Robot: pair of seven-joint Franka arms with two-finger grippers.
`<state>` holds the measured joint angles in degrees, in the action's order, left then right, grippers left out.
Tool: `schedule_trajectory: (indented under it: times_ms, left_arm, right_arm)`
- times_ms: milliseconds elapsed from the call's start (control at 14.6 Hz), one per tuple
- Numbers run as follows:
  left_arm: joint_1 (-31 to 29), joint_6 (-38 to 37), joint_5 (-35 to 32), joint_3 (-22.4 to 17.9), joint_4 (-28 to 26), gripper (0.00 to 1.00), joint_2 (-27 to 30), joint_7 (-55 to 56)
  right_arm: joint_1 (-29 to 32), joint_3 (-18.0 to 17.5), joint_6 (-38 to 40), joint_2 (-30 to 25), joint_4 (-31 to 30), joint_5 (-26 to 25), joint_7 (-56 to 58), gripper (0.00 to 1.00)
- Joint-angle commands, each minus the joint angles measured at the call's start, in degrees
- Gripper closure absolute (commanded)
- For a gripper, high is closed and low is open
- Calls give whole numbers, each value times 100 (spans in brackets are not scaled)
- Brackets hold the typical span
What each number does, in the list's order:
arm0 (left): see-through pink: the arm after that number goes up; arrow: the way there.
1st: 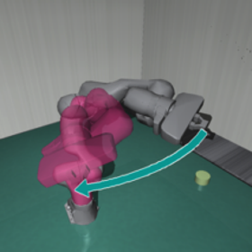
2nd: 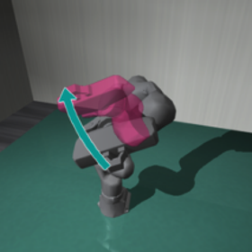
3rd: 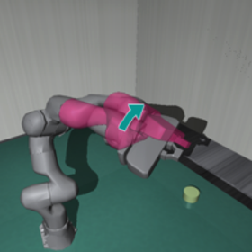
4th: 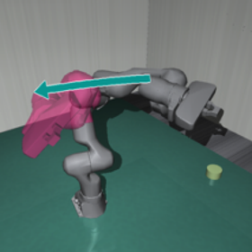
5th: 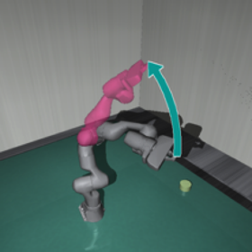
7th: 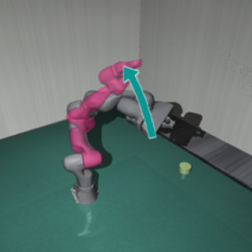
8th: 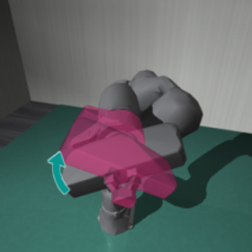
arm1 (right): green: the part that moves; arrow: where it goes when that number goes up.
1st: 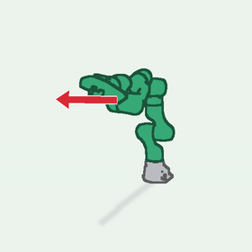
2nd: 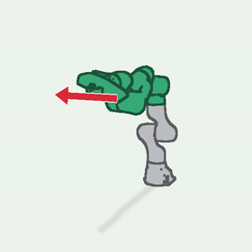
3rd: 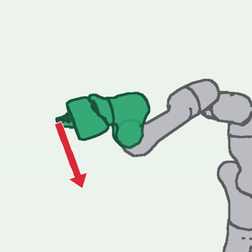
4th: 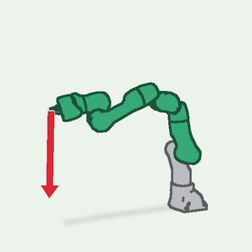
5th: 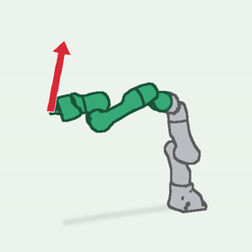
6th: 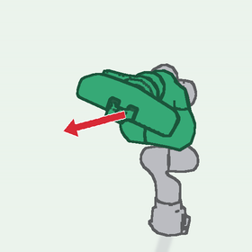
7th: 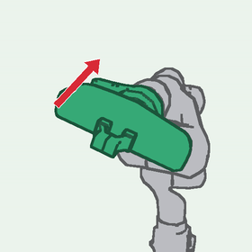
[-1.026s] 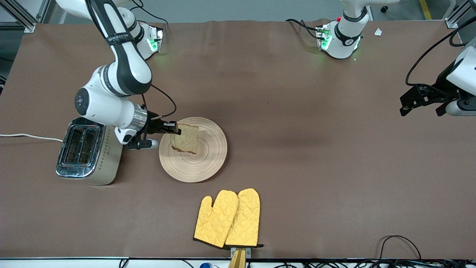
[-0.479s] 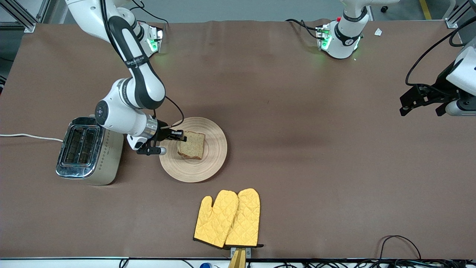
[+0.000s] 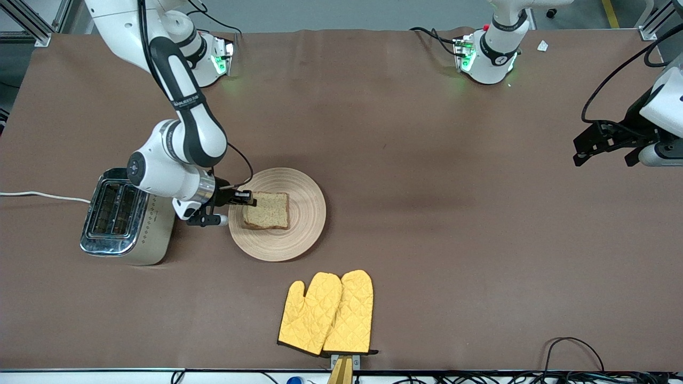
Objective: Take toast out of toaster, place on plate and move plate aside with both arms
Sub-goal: 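Release the bread and withdraw the right gripper while the left gripper approaches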
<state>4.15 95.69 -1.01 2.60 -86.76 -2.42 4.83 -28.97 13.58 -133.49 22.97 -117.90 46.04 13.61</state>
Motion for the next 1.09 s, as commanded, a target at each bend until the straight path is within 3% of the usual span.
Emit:
schedule_trajectory:
  times_ms: [0, 205, 274, 342, 547, 821, 1026]
  left_arm:
    - [59, -182, -110, 4, 1, 0, -30, -8]
    - [51, -182, -101, 13, 10, 0, -135, -17]
    - [59, -191, -101, 13, 1, 0, -136, -8]
    - [77, -278, -93, 13, 1, 0, -153, -25]
    - [164, -657, 4, 74, 10, 0, -285, -34]
    - [332, -605, 460, 197, 28, 0, -496, 97]
    - [402, -412, 751, 206, 36, 0, -601, 386]
  right_arm:
    - [102, -22, -28, -64, -207, 168, 308, 100]
    - [155, -13, -37, -20, -207, 159, 309, 97]
    - [155, -5, -45, 14, -198, 159, 309, 87]
    - [164, -5, -45, 15, -198, 133, 300, 66]
    - [164, 39, -28, -11, -198, 98, 238, 24]
    - [129, 303, -19, -238, -189, -980, 229, 7]
    - [111, 522, 16, -511, -154, -1903, 221, 5]
